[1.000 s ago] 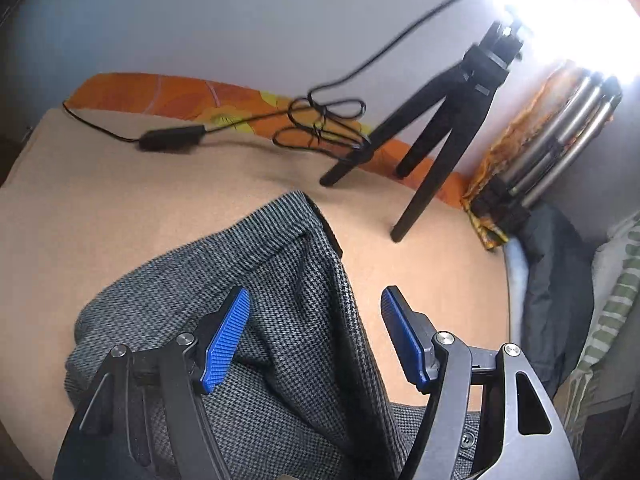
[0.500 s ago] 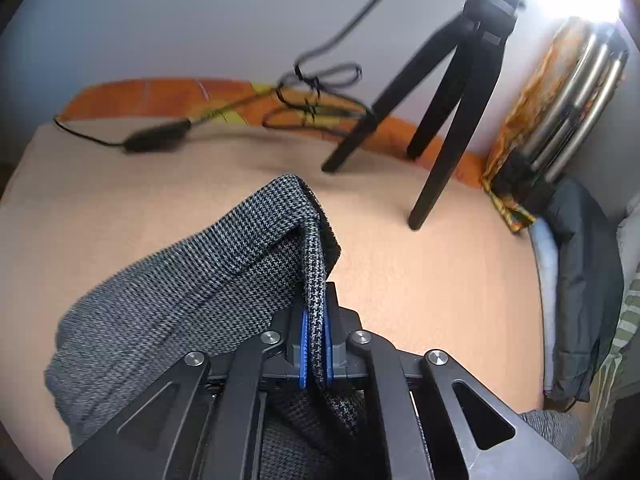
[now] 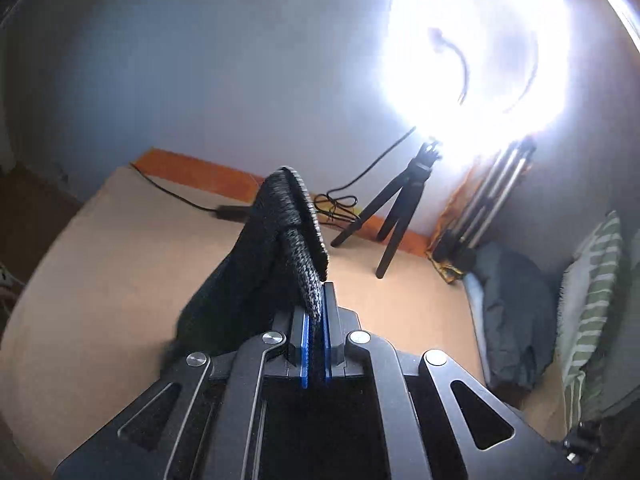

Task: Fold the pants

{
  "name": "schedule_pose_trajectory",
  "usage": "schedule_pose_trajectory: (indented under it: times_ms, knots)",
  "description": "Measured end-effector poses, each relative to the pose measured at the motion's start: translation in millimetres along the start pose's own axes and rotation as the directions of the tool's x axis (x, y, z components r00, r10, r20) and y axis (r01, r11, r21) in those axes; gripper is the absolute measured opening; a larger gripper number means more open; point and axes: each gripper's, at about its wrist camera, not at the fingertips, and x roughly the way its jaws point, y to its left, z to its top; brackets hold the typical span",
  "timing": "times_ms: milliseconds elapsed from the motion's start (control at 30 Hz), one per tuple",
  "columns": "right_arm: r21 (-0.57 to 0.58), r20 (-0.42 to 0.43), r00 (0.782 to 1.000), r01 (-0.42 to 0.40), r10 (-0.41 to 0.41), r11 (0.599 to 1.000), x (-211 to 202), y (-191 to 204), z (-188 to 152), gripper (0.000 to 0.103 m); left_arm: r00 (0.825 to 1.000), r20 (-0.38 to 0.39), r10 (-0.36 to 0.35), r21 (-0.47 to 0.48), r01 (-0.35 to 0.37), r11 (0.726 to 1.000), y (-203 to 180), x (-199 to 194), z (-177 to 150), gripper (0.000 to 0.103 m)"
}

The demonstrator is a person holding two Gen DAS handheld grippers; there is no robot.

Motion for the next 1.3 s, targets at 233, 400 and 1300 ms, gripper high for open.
schedule_pose_trajectory:
  times_ms: [233,400,1300]
  knots:
    - [-0.077,-0.020,0.999,-0.036,0.035,0.996,-27.7,41.2,-20.7,0.011,0.999,0.037,0.010,-0.049,-0.009,0.999,24.5,-61.3,-72.8,0.004]
    - [-0.147,-0.092,0.993,-0.082,0.069,0.986,-30.2,75.8,-55.2,0.011,0.999,0.014,0.033,-0.105,-0.031,0.994,39.6,-80.2,-143.0,0.004]
    - [-0.160,-0.246,0.967,-0.106,0.064,0.981,17.1,113.3,-109.6,0.012,0.970,-0.118,0.212,-0.122,-0.226,0.966,92.1,-112.3,-218.2,0.030]
